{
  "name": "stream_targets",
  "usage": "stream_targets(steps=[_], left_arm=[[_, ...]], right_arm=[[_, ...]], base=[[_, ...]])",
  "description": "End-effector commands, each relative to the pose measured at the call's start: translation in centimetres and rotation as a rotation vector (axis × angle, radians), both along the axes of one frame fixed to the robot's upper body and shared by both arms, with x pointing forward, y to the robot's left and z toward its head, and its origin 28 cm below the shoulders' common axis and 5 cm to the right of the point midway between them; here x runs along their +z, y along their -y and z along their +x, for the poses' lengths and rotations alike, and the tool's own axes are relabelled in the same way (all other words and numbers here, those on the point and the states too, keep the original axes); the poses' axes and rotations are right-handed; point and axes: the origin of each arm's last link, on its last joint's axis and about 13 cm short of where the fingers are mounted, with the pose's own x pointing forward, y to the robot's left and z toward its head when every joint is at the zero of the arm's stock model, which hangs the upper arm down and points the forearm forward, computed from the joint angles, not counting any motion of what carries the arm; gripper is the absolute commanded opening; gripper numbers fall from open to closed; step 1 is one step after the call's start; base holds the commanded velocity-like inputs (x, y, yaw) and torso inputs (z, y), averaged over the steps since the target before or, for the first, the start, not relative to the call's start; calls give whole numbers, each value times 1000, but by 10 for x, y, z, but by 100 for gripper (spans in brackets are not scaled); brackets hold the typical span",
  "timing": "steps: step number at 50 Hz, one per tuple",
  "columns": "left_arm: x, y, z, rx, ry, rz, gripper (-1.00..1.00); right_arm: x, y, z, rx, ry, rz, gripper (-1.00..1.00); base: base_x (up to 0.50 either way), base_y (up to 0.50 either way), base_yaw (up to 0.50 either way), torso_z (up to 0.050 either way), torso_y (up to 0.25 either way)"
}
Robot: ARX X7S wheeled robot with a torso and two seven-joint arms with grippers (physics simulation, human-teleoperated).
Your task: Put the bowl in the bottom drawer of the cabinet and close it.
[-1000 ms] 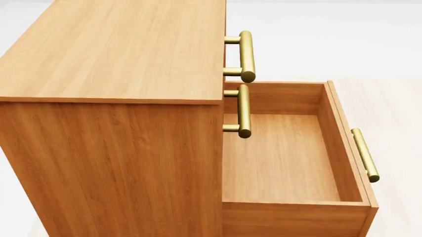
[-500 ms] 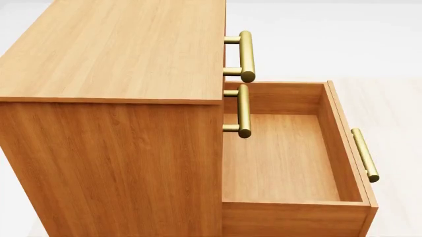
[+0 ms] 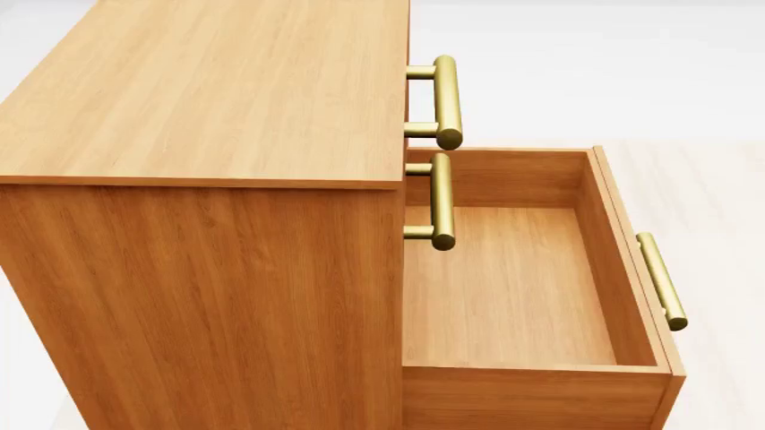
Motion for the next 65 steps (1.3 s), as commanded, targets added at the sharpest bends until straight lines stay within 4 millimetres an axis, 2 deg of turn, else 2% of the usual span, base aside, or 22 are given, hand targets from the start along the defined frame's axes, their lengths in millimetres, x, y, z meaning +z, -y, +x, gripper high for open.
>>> stream_targets(steps=[1,2,4,6,16,38,53,65], left_arm=[[3,0,-1,-1,1,-2,100],[-2,0,0,-1,1,-2,100],[3,0,-1,0,1,-2,100],[-5,0,0,0,0,-3,100],[0,-1,1,-1,0,-2,100],[2,0,0,-1,-1,0,100],[3,0,-1,-2,-1,-5,100],[4,-1,-1,-3,-1,-8,100]], right_arm=[[15,-6,1,44,56,-66,-100],[16,-6,2,45,57,-68,-100],[19,-6,2,49,62,-75,-100],[23,-6,3,54,70,-85,-100],[49,-9,9,100,130,-140,-100],[85,-5,28,151,159,-176,-100],[112,-10,53,226,173,-194,-100],[124,-17,71,275,170,-201,-100]], base=[[0,0,0,0,0],[0,0,0,0,0],[0,0,0,0,0],[0,0,0,0,0],[0,0,0,0,0],[0,0,0,0,0],[0,0,0,0,0],[0,0,0,0,0]])
